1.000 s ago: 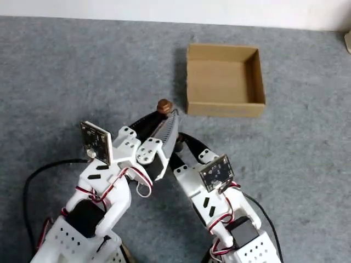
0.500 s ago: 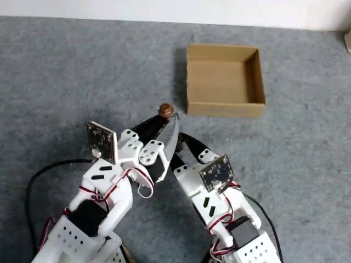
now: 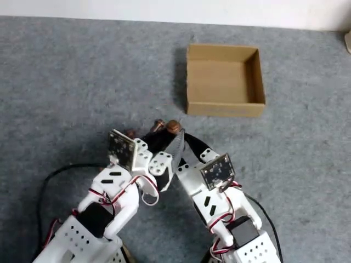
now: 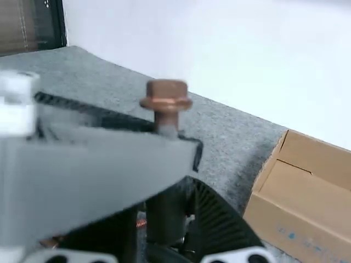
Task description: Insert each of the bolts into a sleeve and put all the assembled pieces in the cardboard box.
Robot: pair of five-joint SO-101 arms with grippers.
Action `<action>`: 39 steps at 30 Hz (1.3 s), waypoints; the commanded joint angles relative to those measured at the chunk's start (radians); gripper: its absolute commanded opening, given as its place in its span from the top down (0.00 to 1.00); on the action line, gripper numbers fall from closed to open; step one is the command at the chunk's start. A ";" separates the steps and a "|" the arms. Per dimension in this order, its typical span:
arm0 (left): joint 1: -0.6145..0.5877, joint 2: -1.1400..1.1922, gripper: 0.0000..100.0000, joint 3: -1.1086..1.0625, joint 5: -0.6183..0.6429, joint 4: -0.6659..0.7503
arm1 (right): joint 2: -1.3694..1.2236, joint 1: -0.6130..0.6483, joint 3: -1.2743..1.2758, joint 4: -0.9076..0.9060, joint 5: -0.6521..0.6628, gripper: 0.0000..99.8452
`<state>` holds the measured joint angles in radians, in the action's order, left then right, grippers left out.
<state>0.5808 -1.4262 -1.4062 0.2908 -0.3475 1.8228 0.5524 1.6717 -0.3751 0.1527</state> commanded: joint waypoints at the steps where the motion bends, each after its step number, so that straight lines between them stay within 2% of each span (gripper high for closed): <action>1: 0.038 -0.010 0.99 -0.008 -0.068 0.002 | 0.015 -0.028 0.124 0.002 -0.003 1.00; 7: 0.038 -0.010 0.99 -0.004 -0.084 0.002 | 0.015 -0.027 0.124 0.002 -0.003 1.00; 13: 0.033 -0.010 0.78 -0.005 -0.077 -0.003 | 0.015 -0.025 0.124 0.002 -0.003 1.00; 15: 0.031 -0.010 0.76 -0.005 -0.077 -0.003 | 0.015 -0.024 0.124 0.002 -0.003 1.00; 28: 0.053 -0.012 0.85 0.074 -0.078 -0.005 | 0.015 -0.024 0.125 0.001 -0.003 1.00; 33: 0.053 -0.012 0.99 0.107 -0.078 -0.006 | 0.015 -0.024 0.125 0.001 -0.003 1.00; 39: 0.053 -0.012 0.99 0.136 -0.077 -0.006 | 0.015 -0.024 0.125 0.001 -0.003 1.00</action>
<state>0.6222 -1.4277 -1.3387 0.2140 -0.3491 1.8213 0.5370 1.6717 -0.3782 0.1557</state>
